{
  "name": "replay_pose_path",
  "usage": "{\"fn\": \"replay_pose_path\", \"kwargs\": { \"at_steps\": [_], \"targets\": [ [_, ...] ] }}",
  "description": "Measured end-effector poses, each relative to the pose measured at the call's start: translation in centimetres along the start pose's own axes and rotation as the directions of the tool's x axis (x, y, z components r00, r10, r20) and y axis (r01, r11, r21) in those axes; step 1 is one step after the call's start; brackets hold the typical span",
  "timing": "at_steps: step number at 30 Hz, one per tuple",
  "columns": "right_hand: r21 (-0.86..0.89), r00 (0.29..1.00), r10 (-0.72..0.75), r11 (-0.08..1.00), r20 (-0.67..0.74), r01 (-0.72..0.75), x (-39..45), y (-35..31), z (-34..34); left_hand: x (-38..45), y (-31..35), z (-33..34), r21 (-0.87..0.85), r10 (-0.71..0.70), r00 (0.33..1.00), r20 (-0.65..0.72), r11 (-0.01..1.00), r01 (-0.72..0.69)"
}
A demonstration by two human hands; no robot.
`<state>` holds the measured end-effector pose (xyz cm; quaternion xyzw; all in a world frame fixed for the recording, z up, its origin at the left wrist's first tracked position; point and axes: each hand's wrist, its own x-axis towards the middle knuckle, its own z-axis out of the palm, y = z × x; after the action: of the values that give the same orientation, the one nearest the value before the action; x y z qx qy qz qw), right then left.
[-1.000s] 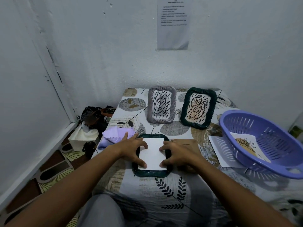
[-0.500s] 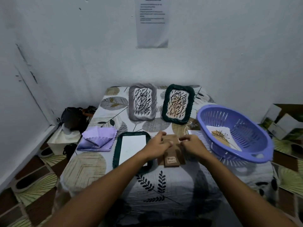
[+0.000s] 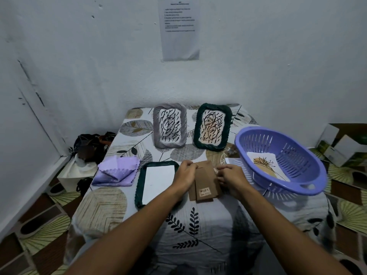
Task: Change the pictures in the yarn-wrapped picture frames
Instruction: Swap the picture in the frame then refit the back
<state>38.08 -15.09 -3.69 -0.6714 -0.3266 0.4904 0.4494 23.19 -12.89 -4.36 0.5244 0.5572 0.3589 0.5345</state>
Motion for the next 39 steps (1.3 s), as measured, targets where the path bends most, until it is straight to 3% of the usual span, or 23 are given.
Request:
{"fn": "replay_pose_path", "kwargs": {
  "at_steps": [3,8,14,18,26,39],
  "targets": [
    [0.069,0.998,0.022,0.997,0.053,-0.026,-0.4,-0.5,-0.1,0.3,-0.1,0.1,-0.053,-0.011,1.0,-0.011,0.999,0.01],
    [-0.021,0.985,0.048,0.999,0.167,-0.045,-1.0,-0.8,0.1,0.1,0.3,0.0,-0.094,-0.025,1.0,0.01,0.995,0.026],
    [0.13,0.983,0.028,0.99,0.182,-0.052,-1.4,-2.1,0.6,-0.4,0.4,-3.3,0.113,0.016,1.0,0.025,0.993,-0.019],
    [0.162,0.969,0.001,0.986,0.249,-0.043,-1.4,-2.2,3.1,-1.4,0.6,-7.0,0.058,-0.025,0.999,0.049,0.998,0.023],
    [-0.04,0.927,-0.02,0.998,0.374,0.038,-2.1,-0.7,8.7,-2.5,-1.6,-13.1,0.092,-0.05,0.995,-0.088,0.994,0.058],
    [-0.131,0.925,0.022,0.991,0.379,0.03,-1.8,-0.7,11.1,-2.6,-2.7,-14.8,0.129,-0.108,0.991,-0.08,0.985,0.118]
  ]
}}
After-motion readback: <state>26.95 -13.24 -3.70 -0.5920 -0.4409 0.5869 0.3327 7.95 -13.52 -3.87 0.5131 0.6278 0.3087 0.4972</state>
